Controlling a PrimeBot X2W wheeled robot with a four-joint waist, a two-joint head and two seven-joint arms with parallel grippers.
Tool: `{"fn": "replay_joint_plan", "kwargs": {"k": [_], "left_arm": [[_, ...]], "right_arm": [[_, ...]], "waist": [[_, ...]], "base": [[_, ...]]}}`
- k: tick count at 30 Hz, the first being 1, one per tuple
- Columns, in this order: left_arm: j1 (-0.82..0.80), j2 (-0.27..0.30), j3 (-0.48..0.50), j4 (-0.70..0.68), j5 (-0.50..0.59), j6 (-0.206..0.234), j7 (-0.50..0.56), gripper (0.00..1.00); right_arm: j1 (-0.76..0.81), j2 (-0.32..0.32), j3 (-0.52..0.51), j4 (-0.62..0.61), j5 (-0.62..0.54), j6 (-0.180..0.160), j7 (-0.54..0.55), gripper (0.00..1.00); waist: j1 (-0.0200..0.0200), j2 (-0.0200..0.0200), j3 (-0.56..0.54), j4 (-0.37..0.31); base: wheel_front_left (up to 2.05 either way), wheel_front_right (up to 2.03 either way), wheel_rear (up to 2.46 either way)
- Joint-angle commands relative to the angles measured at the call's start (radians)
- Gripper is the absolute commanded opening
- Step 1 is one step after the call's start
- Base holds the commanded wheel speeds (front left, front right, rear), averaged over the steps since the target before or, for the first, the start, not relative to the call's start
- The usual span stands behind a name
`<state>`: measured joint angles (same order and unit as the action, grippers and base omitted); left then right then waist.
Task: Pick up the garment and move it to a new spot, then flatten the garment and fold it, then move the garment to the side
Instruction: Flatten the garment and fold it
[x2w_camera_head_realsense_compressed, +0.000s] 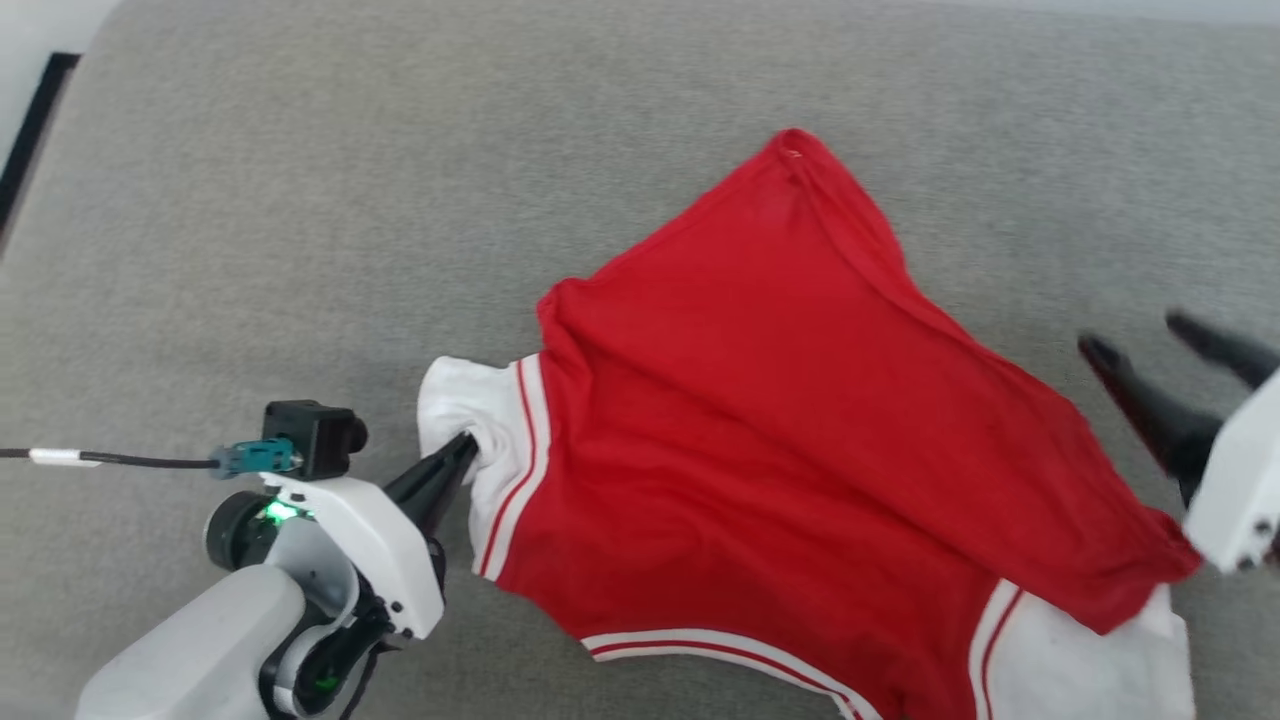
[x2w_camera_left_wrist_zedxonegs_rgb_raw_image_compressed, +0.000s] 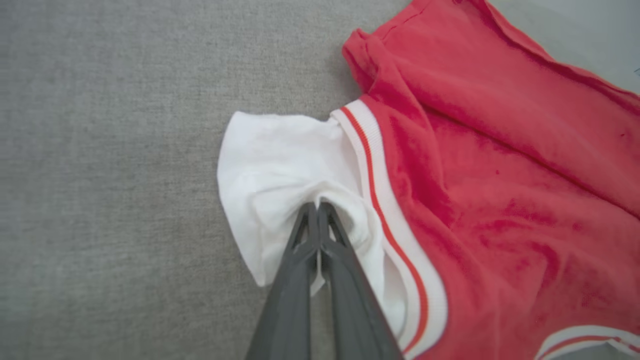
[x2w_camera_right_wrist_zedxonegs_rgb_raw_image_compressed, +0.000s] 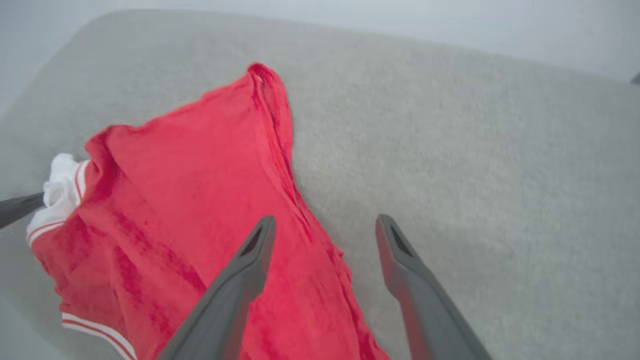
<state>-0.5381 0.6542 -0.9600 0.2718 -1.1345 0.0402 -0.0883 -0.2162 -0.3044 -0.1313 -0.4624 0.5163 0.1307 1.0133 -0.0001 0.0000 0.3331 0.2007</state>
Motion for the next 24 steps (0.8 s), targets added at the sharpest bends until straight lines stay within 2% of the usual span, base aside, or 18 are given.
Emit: {"fn": "replay_joint_plan", "kwargs": {"k": [1, 6, 12, 19, 24], "left_arm": [[-0.013, -0.009, -0.003, -0.001, 0.006, -0.005, 0.001, 0.00], [-0.044, -0.048, -0.019, 0.007, 0.021, -0.025, 0.006, 0.00], [-0.093, -0.110, -0.040, 0.039, 0.040, -0.061, 0.012, 0.00], [-0.138, -0.176, -0.053, 0.090, 0.050, -0.101, 0.001, 0.00], [-0.165, -0.223, -0.063, 0.136, 0.054, -0.126, -0.010, 0.00]], "right_arm": [[-0.040, -0.001, 0.013, 0.015, -0.004, 0.000, -0.025, 1.00], [-0.195, -0.038, 0.101, 0.142, -0.012, 0.000, -0.105, 1.00], [-0.372, -0.095, 0.217, 0.361, 0.007, 0.000, -0.175, 1.00], [-0.531, -0.151, 0.325, 0.592, 0.018, 0.000, -0.201, 1.00], [-0.629, -0.190, 0.423, 0.787, 0.009, 0.000, -0.172, 1.00]], "waist": [[0.0001, 0.0000, 0.009, 0.024], [0.0001, 0.0000, 0.027, 0.088], [0.0001, 0.0000, 0.059, 0.178], [0.0001, 0.0000, 0.103, 0.253], [0.0001, 0.0000, 0.134, 0.302]], "base": [[0.00, 0.00, 0.00], [0.00, 0.00, 0.00], [0.00, 0.00, 0.00], [0.00, 0.00, 0.00], [0.00, 0.00, 0.00]]}}
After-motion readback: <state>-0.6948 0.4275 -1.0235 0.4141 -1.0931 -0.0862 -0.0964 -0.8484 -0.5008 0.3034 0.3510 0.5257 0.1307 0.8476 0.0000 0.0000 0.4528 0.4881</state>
